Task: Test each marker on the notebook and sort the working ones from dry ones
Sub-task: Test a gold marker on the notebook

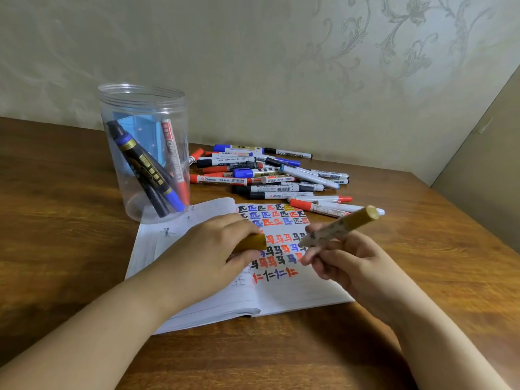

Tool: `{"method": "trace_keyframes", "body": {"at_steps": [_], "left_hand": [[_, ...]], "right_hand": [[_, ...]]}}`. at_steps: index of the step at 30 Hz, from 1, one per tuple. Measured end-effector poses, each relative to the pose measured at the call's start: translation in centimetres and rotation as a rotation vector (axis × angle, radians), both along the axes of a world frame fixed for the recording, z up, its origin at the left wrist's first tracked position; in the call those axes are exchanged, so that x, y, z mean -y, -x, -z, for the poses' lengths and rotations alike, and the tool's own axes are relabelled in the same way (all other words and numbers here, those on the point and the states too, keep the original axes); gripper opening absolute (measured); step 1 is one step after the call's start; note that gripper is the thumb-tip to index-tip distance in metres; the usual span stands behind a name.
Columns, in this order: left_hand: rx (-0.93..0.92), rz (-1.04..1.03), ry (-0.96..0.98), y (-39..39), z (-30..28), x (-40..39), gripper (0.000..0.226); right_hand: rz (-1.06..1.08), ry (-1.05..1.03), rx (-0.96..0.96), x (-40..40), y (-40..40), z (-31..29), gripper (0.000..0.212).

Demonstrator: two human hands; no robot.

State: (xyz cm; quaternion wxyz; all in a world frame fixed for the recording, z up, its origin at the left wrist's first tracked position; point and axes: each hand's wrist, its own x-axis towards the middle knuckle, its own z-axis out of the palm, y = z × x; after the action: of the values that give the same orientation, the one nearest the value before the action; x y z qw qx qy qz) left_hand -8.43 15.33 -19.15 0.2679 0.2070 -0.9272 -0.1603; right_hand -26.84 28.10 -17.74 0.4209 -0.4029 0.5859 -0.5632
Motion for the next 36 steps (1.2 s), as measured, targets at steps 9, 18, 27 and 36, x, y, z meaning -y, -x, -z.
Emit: {"method": "trace_keyframes", "body": {"at_steps": [9, 18, 27, 36], "left_hand": [[-0.018, -0.013, -0.055, 0.2, 0.4, -0.6, 0.035], [0.013, 0.031, -0.039, 0.3, 0.6, -0.4, 0.023], [0.018, 0.030, -0.041, 0.3, 0.9, -0.3, 0.026], [0.022, 0.026, -0.056, 0.2, 0.8, -0.3, 0.025]], "right_hand": [[0.201, -0.008, -0.313, 0.7, -0.3, 1.5, 0.017], [0.260, 0.043, -0.549, 0.6, 0.1, 2.1, 0.024], [0.251, 0.067, -0.623, 0.6, -0.1, 2.1, 0.028], [0.241, 0.060, -0.593, 0.6, 0.1, 2.4, 0.029]]}}
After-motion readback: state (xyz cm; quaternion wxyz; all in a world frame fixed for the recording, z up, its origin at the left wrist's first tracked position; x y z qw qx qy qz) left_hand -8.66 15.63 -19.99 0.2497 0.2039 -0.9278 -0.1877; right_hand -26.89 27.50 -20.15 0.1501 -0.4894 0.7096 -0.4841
